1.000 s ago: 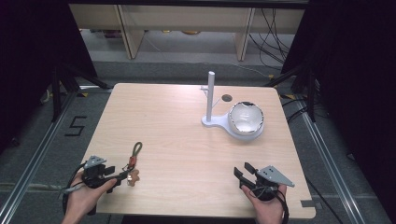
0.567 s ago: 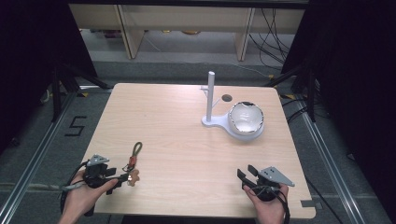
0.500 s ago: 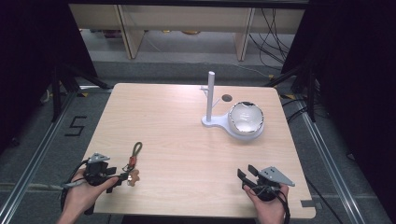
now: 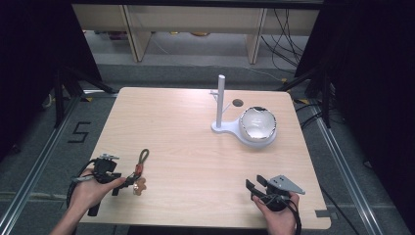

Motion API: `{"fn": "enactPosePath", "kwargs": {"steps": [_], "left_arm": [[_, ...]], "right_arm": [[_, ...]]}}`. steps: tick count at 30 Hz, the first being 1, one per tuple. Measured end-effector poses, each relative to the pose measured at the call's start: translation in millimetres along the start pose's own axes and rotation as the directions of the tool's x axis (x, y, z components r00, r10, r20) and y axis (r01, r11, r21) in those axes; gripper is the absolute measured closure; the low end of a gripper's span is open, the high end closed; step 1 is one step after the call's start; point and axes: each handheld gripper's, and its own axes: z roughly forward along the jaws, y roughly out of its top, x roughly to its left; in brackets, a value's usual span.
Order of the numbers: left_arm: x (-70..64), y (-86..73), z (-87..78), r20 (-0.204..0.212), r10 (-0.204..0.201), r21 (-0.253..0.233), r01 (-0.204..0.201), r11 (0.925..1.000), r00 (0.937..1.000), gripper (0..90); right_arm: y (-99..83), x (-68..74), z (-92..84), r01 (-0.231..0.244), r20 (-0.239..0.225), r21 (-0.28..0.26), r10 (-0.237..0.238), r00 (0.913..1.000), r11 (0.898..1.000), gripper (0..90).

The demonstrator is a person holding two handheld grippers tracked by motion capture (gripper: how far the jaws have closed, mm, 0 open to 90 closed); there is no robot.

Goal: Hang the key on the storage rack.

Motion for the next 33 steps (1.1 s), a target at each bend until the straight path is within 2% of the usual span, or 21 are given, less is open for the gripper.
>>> {"fn": "enactPosePath", "kwargs": {"steps": [1,2,3,6,8,9,12,13,14,17,19,20,21,24,25,27,29,31,32,33], "left_arm": [[0.5,2.1,0.2,-0.005,0.007,0.013,-0.007,0.9999,1.0000,38.5],[-1.0,4.2,1.0,-0.015,-0.008,0.020,0.009,0.9998,0.9999,38.5],[-0.3,6.6,1.1,-0.021,0.008,0.042,-0.007,0.9991,0.9997,38.3],[-1.6,13.6,4.6,-0.035,0.002,0.045,0.000,0.9990,0.9994,38.7],[-1.5,18.4,5.3,-0.040,0.013,0.062,-0.010,0.9980,0.9991,38.9],[-1.9,20.7,5.6,-0.042,0.014,0.067,-0.011,0.9977,0.9990,38.9],[-2.5,24.7,7.2,-0.043,0.021,0.068,-0.018,0.9975,0.9989,39.1],[-3.0,27.3,7.2,-0.056,0.034,0.084,-0.029,0.9960,0.9978,39.1],[-4.9,31.1,10.0,-0.059,0.026,0.107,-0.019,0.9941,0.9979,39.2],[-5.8,37.9,14.0,-0.063,0.032,0.131,-0.024,0.9912,0.9975,39.5],[-6.9,42.9,15.5,-0.076,0.036,0.149,-0.025,0.9885,0.9964,39.6],[-7.3,45.8,15.8,-0.080,0.041,0.167,-0.027,0.9857,0.9959,39.7],[-7.2,47.9,17.1,-0.079,0.045,0.171,-0.030,0.9849,0.9958,39.8],[-7.2,51.7,20.0,-0.078,0.050,0.188,-0.035,0.9815,0.9957,39.8],[-9.1,54.8,23.4,-0.080,0.035,0.197,-0.019,0.9802,0.9962,39.9],[-10.6,57.7,26.0,-0.078,0.033,0.206,-0.016,0.9783,0.9964,40.1],[-12.5,59.9,28.9,-0.078,0.036,0.208,-0.019,0.9779,0.9963,40.2],[-15.6,61.4,32.3,-0.081,0.028,0.212,-0.010,0.9771,0.9963,40.3],[-16.2,62.5,33.4,-0.080,0.039,0.222,-0.020,0.9748,0.9960,40.3],[-16.9,63.0,35.3,-0.081,0.043,0.225,-0.024,0.9741,0.9958,40.5]], "right_arm": [[-0.1,-0.2,0.7,0.007,0.007,-0.001,-0.007,0.9999,1.000,51.3],[0.1,0.2,0.1,0.000,0.001,0.002,0.000,1.0000,1.000,51.2],[0.1,0.3,0.2,0.001,0.000,0.002,-0.001,1.0000,1.000,51.2],[-0.5,1.1,0.0,0.004,0.015,0.013,-0.005,0.9999,1.000,51.0],[-0.9,1.1,0.6,0.004,0.014,0.012,-0.004,0.9999,1.000,50.9],[-1.2,4.8,-0.8,-0.043,0.017,0.029,0.043,0.9989,0.999,50.9],[-0.9,3.9,-0.7,-0.039,0.012,0.027,0.038,0.9992,0.999,50.8],[-0.8,4.0,-1.1,-0.040,0.010,0.035,0.039,0.9992,0.999,50.8],[-1.6,3.4,1.0,-0.032,0.006,0.019,0.032,0.9995,0.999,50.7],[-1.3,1.3,1.1,-0.004,0.006,0.015,0.004,1.0000,1.000,50.6],[-1.3,1.3,1.0,-0.004,0.008,0.017,0.004,1.0000,1.000,50.5],[-1.8,4.1,1.3,-0.045,-0.004,0.022,0.045,0.9990,0.999,50.5],[-1.7,0.1,2.3,-0.004,-0.008,0.014,0.005,1.0000,1.000,50.5],[-2.1,0.9,2.5,-0.016,-0.002,0.019,0.016,0.9999,1.000,50.4],[-2.2,2.3,2.0,-0.035,-0.001,0.022,0.035,0.9994,0.999,50.4],[-1.8,-0.2,2.4,-0.005,-0.008,0.017,0.005,0.9999,1.000,50.4],[-1.4,-0.8,0.9,0.008,0.009,0.031,-0.009,0.9999,0.999,50.4],[-1.1,-0.5,0.0,0.001,0.007,0.039,-0.002,1.0000,0.999,50.4],[-1.2,-0.7,0.2,0.001,0.006,0.039,-0.001,1.0000,0.999,50.3],[-1.9,0.6,1.0,-0.019,0.000,0.032,0.019,0.9998,0.999,50.3]]}}
